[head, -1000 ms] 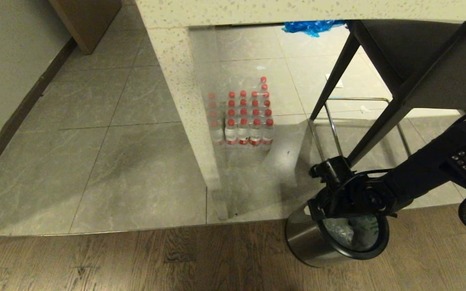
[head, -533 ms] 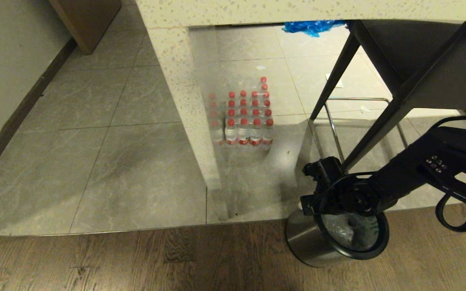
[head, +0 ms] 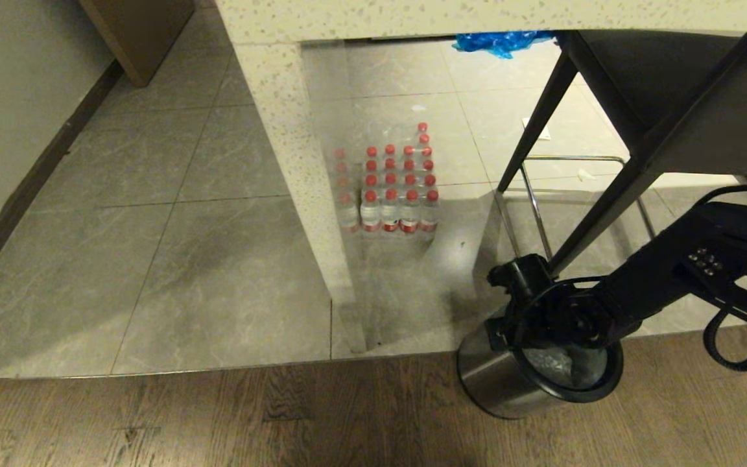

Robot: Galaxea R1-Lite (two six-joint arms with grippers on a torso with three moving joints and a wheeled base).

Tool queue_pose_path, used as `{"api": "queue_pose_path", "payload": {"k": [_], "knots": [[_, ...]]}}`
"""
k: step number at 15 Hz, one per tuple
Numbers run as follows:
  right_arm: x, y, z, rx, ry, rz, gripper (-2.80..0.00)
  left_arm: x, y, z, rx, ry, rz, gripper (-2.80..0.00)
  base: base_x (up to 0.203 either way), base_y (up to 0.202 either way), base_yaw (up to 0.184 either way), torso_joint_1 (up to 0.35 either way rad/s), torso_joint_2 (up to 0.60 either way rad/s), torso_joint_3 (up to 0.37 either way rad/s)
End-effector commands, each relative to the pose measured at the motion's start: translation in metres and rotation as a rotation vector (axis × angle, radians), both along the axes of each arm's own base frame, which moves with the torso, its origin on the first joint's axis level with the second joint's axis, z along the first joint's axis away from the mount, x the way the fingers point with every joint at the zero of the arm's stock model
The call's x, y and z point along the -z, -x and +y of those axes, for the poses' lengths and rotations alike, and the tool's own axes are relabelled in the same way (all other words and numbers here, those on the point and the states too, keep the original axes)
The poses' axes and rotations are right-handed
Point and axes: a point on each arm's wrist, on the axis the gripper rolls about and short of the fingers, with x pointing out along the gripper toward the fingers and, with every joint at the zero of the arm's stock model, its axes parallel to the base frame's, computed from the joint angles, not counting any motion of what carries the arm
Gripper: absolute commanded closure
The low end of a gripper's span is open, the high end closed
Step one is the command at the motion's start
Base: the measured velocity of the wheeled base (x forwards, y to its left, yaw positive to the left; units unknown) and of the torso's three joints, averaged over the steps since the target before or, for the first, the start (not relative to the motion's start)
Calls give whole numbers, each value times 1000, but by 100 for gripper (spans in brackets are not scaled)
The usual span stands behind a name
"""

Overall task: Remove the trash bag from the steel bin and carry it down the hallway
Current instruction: Place the outer trash can on the ground

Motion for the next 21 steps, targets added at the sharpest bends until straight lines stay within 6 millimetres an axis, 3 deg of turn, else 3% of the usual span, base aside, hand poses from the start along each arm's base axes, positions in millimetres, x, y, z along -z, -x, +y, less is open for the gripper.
{"api": "queue_pose_path", "payload": {"k": [1, 7, 10, 12, 15, 18, 19, 21], "knots": [[-24, 8, -3, -3, -18, -49, 0, 0, 0, 0, 0, 0, 3, 0, 0, 0, 0, 0, 0, 0], [-56, 53, -20, -52, 36, -21, 0, 0, 0, 0, 0, 0, 2, 0, 0, 0, 0, 0, 0, 0], [-76, 65, -25, -53, 30, -63, 0, 0, 0, 0, 0, 0, 2, 0, 0, 0, 0, 0, 0, 0], [-77, 76, -29, -52, 43, -36, 0, 0, 0, 0, 0, 0, 2, 0, 0, 0, 0, 0, 0, 0], [-76, 78, -29, -46, 43, -32, 0, 0, 0, 0, 0, 0, 2, 0, 0, 0, 0, 0, 0, 0], [-69, 63, -16, -25, -19, -60, 0, 0, 0, 0, 0, 0, 2, 0, 0, 0, 0, 0, 0, 0], [-65, 58, -10, -31, -44, -52, -280, 0, 0, 0, 0, 0, 3, 0, 0, 0, 0, 0, 0, 0], [-52, 53, 0, -51, -66, -15, -280, 0, 0, 0, 0, 0, 1, 0, 0, 0, 0, 0, 0, 0]]}}
